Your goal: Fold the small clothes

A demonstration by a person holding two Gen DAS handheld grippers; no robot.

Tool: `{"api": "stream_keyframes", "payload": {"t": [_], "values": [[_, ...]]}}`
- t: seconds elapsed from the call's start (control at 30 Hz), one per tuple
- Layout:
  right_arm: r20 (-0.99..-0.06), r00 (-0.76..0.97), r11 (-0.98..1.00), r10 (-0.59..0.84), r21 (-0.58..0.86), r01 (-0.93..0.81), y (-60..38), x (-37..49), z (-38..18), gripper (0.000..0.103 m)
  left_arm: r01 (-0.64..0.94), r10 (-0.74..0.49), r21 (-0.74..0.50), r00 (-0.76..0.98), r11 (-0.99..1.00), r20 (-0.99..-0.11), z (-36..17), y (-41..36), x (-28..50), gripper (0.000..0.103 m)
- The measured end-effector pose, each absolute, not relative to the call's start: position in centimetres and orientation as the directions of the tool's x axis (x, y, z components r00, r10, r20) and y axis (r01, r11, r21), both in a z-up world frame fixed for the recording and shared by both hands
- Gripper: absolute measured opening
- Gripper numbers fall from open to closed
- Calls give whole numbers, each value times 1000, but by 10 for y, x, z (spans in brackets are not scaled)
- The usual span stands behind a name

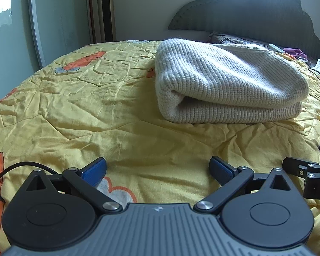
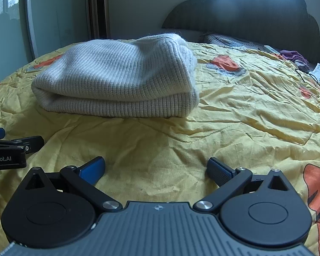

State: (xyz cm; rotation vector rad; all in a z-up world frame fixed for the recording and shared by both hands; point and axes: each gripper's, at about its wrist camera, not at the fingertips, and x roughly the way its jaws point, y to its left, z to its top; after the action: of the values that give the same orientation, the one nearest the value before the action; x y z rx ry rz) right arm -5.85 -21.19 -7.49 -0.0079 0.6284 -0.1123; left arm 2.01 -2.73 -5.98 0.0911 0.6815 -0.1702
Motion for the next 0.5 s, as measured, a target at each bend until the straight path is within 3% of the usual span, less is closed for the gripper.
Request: {"api": "stream_keyframes", "payload": {"t": [0.5], "values": [[-586,803,994,-107,-40,103,-212,-58,-75,103,185,-125,30,763,982,-634,-60,-27,20,103]]}}
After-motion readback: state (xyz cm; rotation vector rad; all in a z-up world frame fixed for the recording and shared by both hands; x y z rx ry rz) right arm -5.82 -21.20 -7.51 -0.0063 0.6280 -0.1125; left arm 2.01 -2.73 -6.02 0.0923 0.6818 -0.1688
